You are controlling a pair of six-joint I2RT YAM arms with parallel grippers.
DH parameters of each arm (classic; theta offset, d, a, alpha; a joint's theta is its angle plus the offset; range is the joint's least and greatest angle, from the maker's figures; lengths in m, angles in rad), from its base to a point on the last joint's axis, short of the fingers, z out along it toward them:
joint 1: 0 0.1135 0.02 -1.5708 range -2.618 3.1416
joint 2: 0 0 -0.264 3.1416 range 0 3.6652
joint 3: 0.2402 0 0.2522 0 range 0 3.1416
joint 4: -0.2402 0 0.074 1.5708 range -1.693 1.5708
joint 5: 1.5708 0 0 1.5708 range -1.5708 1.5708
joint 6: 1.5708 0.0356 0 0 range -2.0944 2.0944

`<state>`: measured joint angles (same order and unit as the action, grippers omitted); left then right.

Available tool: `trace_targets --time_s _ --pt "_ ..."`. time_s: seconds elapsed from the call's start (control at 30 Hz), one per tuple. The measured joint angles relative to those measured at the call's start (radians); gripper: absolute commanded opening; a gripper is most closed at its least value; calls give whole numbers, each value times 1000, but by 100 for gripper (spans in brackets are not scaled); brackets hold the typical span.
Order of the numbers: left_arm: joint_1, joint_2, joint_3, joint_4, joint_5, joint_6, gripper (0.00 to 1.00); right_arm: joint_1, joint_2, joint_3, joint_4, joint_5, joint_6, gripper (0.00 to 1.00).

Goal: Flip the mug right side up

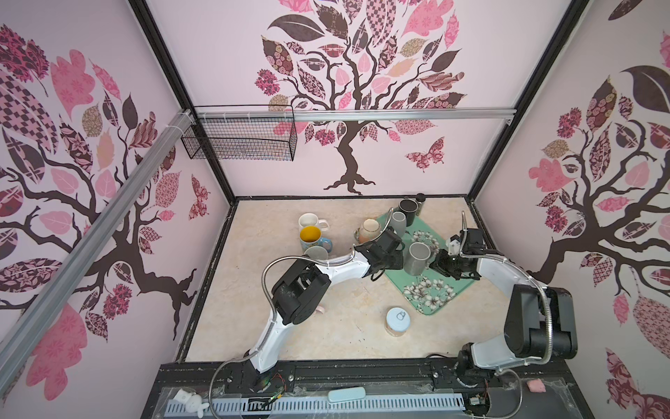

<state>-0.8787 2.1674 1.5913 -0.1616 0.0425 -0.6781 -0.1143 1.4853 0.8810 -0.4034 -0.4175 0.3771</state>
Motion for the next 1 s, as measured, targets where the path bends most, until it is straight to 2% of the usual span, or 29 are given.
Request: trace_targets --time_s 0.23,0.5,0.67,0.87,1.0 --pt "-34 -61 -53 4 50 35 31 -19 15 140 29 23 27 19" --pt "-149 -54 -40 8 100 53 31 -20 243 313 98 -3 43 17" --pt "-145 -31 -16 -5 116 58 32 -20 271 235 95 -37 29 16" --pt "-56 -28 -8 -18 117 50 33 -15 211 109 103 -46 15 15" --pt "-13 -28 -8 -27 115 45 33 26 138 45 96 -40 11 15"
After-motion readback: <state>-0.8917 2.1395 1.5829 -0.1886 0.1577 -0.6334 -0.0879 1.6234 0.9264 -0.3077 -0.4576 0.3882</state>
